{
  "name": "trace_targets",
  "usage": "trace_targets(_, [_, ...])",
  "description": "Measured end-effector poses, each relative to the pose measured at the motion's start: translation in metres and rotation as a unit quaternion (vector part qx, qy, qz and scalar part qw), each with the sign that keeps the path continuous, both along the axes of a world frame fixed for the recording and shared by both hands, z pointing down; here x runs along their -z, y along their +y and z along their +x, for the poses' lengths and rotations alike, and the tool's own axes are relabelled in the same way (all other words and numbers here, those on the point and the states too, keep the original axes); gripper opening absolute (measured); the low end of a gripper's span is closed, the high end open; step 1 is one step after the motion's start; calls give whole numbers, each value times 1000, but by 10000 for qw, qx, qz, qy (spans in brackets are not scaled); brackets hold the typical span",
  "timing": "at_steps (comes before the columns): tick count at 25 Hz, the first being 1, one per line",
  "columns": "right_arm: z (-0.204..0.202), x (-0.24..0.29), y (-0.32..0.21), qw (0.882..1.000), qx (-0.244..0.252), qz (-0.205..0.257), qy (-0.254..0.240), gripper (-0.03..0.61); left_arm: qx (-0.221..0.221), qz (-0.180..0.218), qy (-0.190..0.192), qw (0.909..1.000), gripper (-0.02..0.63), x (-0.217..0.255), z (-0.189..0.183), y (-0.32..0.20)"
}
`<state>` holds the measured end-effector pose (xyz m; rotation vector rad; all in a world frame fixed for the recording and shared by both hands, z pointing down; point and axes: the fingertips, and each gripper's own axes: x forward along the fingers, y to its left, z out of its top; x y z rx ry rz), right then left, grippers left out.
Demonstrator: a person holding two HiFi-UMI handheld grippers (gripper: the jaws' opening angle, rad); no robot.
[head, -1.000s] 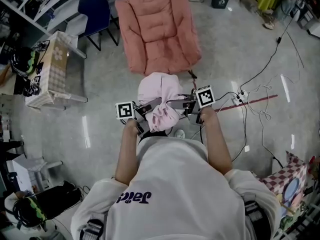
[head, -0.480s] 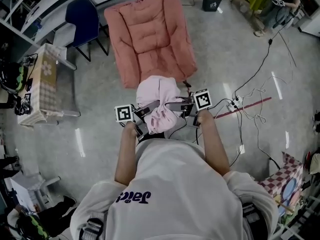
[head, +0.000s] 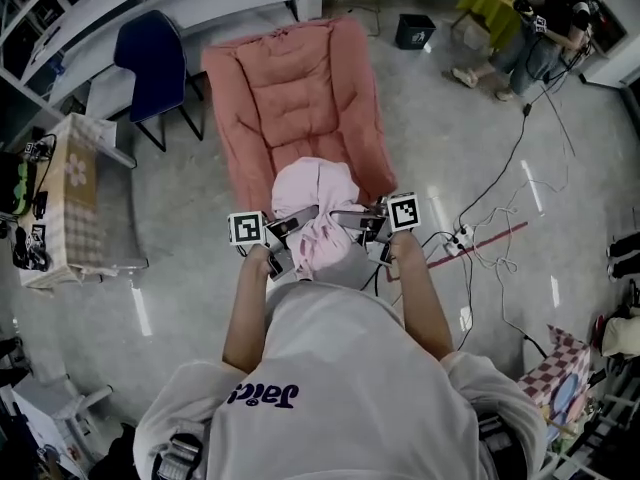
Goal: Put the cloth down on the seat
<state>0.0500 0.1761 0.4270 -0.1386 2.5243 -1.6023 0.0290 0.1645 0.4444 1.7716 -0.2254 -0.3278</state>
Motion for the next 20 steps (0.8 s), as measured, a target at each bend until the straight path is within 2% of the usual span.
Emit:
trace_targets(5, [-38, -7, -65, 9998, -168, -54, -45, 377, 58, 229, -138, 9996, 328, -13, -39, -66])
trace_targets(8, [-48, -18, -88, 9993, -342, -119, -43, 377, -29, 101, -213, 9997, 328, -26, -51, -89])
trace_targets(12, [-43, -39, -96, 9984, -434, -373, -1, 377, -183, 94, -156, 9997, 328, -42, -44, -100])
trace_targets(14, [-40, -51, -103, 9982, -409, -432, 88, 377, -165, -36, -226, 9996, 328, -58, -43, -106])
trace_targets(17, [-29, -78, -133, 9974, -356, -498, 372, 377, 32, -237, -422, 9988, 328, -86, -37, -133])
trace_targets(20, [-16, -109, -166, 9951, -238, -575, 771, 377, 295, -141, -592, 9977, 328, -112, -32, -165])
